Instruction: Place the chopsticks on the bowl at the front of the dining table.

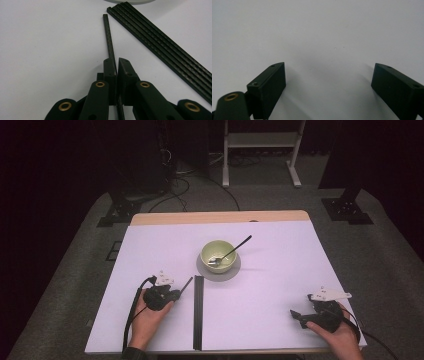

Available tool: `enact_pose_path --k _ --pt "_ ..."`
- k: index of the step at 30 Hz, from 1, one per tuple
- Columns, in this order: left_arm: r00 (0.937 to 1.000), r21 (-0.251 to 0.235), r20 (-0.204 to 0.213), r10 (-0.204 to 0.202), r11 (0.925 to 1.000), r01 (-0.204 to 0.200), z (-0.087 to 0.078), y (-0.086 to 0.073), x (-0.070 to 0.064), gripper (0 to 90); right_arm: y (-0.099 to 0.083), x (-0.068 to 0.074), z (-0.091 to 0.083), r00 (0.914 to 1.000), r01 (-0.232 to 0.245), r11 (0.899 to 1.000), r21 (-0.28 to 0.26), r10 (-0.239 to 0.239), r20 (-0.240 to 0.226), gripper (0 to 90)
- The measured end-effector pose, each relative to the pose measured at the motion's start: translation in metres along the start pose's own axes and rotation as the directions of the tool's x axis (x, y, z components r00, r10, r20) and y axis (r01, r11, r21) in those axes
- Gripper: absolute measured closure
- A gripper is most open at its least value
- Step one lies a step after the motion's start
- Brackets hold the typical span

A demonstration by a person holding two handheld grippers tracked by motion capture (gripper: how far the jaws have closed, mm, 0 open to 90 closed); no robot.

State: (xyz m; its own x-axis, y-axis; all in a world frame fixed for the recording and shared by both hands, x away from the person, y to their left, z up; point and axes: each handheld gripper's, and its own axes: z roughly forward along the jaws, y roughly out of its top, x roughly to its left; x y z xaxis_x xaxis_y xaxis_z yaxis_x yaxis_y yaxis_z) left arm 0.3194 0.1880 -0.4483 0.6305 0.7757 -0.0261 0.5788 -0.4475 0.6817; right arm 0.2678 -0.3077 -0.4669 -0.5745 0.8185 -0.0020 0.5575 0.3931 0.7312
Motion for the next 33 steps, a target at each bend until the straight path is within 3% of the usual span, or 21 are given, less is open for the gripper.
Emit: enact_pose_path --k 33 --pt "0.9971 -0.022 0.054 -0.053 0.9983 0.055 -0.01 0.0 0.01 86.5 0.0 0.0 0.0 1.0 0.0 1.0 0.0 0.0 0.0 10.6"
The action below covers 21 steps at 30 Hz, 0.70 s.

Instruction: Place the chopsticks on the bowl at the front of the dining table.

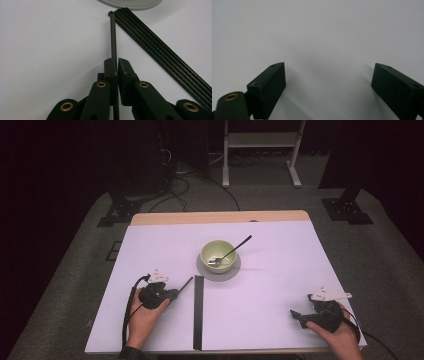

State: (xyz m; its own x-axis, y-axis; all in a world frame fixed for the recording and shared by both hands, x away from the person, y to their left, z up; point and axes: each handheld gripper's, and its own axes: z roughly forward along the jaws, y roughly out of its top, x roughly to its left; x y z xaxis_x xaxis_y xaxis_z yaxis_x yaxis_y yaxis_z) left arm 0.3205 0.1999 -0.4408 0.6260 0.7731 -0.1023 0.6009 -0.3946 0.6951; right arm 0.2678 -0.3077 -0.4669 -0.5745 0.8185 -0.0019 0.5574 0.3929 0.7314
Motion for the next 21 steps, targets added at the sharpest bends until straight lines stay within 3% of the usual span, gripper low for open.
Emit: enact_pose_path --k 21 --pt "0.9998 -0.04 -0.001 -0.02 0.999 0.02 -0.014 0.012 0.002 86.4 0.0 0.0 0.0 1.0 0.0 1.0 0.0 0.0 0.0 10.6"
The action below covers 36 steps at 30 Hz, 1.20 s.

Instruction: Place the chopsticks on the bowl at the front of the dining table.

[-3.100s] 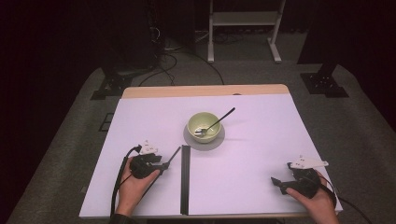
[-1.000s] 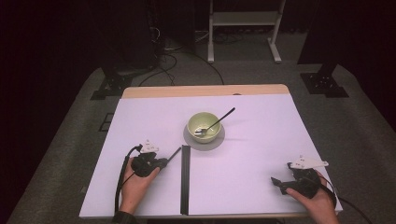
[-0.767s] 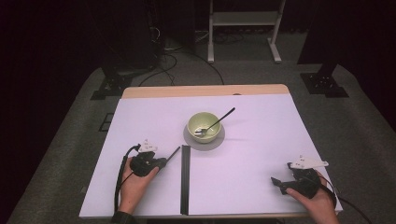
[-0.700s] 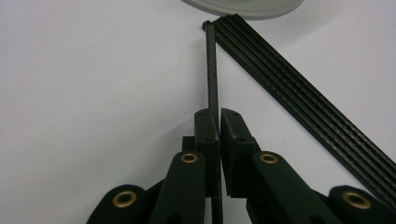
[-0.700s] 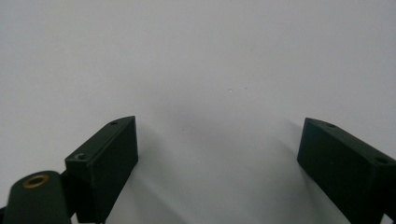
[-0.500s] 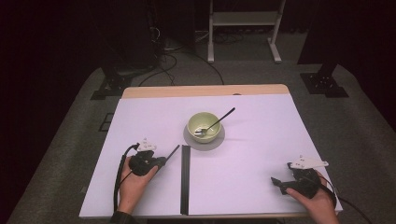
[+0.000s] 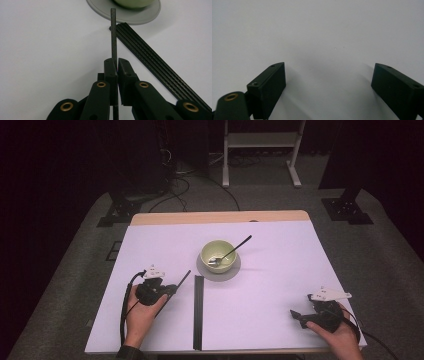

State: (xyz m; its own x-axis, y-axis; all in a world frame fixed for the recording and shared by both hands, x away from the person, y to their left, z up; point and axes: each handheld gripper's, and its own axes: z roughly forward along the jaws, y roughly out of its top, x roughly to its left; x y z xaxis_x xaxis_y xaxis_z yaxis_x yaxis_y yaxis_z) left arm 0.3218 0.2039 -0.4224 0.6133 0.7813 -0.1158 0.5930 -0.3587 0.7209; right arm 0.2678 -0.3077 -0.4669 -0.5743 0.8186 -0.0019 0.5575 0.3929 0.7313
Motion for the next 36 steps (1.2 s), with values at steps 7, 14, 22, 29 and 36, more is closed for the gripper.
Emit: enact_pose_path --k 7,14,22,29,36 --pt "1.0 -0.012 -0.002 -0.008 0.9999 0.008 -0.003 0.005 -0.001 86.5 0.0 0.0 0.0 1.0 0.0 1.0 0.0 0.0 0.0 10.6" --pt "1.0 -0.014 -0.003 -0.009 0.9999 0.009 -0.006 0.009 -0.001 86.5 0.0 0.0 0.0 1.0 0.0 1.0 0.0 0.0 -0.001 10.6" --pt "1.0 -0.022 -0.003 -0.006 0.9997 0.006 -0.009 0.015 -0.003 86.5 0.0 0.0 0.0 1.0 0.001 1.0 0.0 -0.001 -0.001 10.6" --pt "1.0 -0.021 -0.002 0.004 0.9998 -0.004 -0.01 0.025 -0.005 86.6 0.0 0.0 0.0 1.0 0.001 1.0 0.0 -0.001 -0.001 10.6" --pt "1.0 -0.031 0.001 0.007 0.9995 -0.007 -0.01 0.037 -0.008 86.6 0.0 0.0 0.0 1.0 0.0 1.0 0.0 0.0 -0.001 10.6"
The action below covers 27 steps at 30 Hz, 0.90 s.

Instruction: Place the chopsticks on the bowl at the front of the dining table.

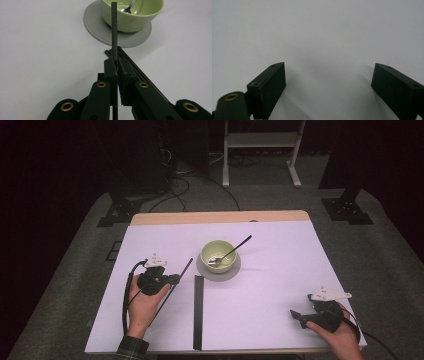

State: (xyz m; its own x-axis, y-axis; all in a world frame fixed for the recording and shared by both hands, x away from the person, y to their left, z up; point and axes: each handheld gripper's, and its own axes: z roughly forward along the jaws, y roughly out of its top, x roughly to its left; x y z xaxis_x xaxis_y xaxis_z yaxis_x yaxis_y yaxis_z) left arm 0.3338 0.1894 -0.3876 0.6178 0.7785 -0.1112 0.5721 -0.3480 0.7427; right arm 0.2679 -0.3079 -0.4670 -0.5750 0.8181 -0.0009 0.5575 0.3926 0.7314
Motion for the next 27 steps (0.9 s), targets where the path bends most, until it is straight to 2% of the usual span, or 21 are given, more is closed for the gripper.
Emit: enact_pose_path --k 19,27 --pt "0.9997 -0.006 0.026 0.005 1.0 -0.005 0.016 0.035 -0.004 86.6 0.0 0.0 0.0 1.0 0.001 1.0 0.0 -0.001 0.0 10.6" --pt "0.9992 -0.007 0.041 -0.007 1.0 0.007 0.026 0.048 -0.008 86.5 0.0 0.0 0.0 1.0 0.0 1.0 0.0 0.0 0.0 10.6"
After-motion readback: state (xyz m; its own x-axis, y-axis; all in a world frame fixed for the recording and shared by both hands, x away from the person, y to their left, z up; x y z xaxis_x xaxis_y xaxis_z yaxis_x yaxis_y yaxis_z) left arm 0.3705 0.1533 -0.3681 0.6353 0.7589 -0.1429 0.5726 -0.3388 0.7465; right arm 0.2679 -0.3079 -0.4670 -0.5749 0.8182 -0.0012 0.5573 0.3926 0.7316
